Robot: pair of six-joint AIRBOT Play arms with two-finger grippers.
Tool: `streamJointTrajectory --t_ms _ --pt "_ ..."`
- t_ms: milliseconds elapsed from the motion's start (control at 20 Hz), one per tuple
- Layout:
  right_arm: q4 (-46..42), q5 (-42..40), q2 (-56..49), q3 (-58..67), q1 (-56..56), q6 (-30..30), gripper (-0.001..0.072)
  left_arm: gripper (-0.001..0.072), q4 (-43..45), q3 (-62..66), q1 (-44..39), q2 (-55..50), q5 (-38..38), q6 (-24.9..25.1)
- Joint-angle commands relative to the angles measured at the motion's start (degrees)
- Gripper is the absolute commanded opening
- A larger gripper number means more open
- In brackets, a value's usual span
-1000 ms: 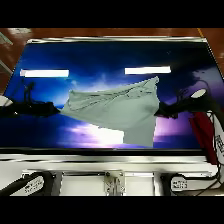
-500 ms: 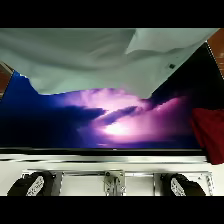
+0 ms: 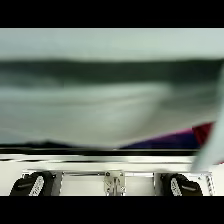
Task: Fold the shirts.
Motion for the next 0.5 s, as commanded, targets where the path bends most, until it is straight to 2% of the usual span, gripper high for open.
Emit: streamJointTrajectory --t_ms 0,150,350,450 --pt "-3.87 8.98 0.22 0.22 0.02 1.18 0.0067 0.0032 1.60 -1.95 0.02 0.87 -6.40 -0.87" --pt "-4.37 15.63 -3.98 0.17 0.02 3.32 0.0067 0.0032 1.60 -8.55 0.02 0.39 -6.86 -0.87" --pt "-4.76 34.18 -16.11 -0.72 0.04 6.56 0.0067 0.0032 3.34 -23.93 0.02 -1.46 -7.13 -0.87" --pt "-4.28 37.66 -22.80 -5.77 0.04 8.35 0.0067 0.0032 3.32 -32.57 0.02 -4.26 -7.15 -0.94"
